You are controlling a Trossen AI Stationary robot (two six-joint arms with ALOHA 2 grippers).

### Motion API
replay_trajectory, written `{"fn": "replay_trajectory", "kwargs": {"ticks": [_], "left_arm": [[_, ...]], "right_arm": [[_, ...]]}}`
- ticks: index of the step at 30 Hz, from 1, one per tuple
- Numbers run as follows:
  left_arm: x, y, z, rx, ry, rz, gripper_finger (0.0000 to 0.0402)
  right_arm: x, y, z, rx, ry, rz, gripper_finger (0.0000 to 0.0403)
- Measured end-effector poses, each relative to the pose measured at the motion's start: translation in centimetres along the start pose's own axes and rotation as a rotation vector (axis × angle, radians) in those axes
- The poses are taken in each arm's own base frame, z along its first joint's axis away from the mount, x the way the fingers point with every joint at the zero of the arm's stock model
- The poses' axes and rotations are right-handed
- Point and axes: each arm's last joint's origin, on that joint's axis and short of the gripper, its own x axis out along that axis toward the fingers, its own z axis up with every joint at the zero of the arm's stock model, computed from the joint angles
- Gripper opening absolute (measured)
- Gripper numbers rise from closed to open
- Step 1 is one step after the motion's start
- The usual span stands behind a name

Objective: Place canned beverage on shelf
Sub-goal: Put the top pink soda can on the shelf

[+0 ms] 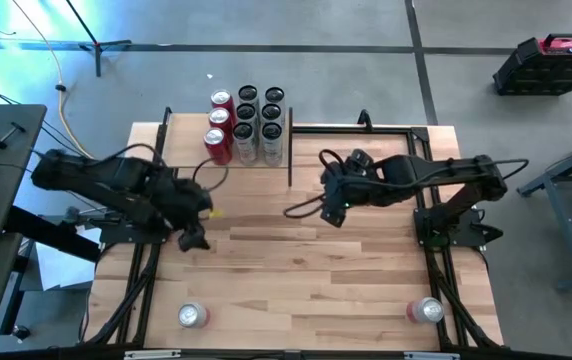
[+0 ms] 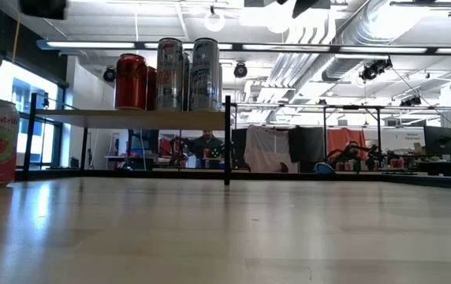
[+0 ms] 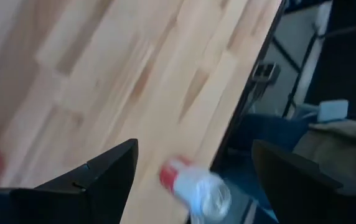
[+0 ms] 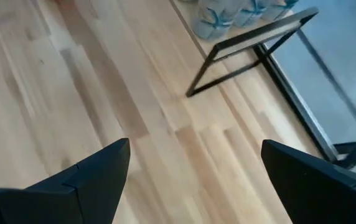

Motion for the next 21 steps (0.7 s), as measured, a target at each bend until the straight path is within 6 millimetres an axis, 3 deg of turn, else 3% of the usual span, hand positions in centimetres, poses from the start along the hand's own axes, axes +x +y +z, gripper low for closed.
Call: {"fn": "replay_trajectory", "kwargs": {"ticks": [5,9,15,21], "left_arm": [[-1.6,-2.0,-1.7,-0.027,0.099,0.057,0.0303],[-2.7,-2.0,-3.7,0.015,0.174,0.281,0.0303],[-1.0,-0.8,-4.9,0.180,0.124,0.437,0.0303],[1.2,1.8,-5.2,0.263,0.155,0.593,0.0316]], "right_arm": [[-1.4,0.8,-0.4,0.083,-0.040,0.051,0.0348],[-2.0,1.6,-0.5,0.137,-0.079,0.089,0.0348],[-2.9,2.8,-0.7,0.268,-0.104,0.166,0.0348],[-4.9,5.6,-2.2,0.378,-0.109,0.281,0.0348]]}}
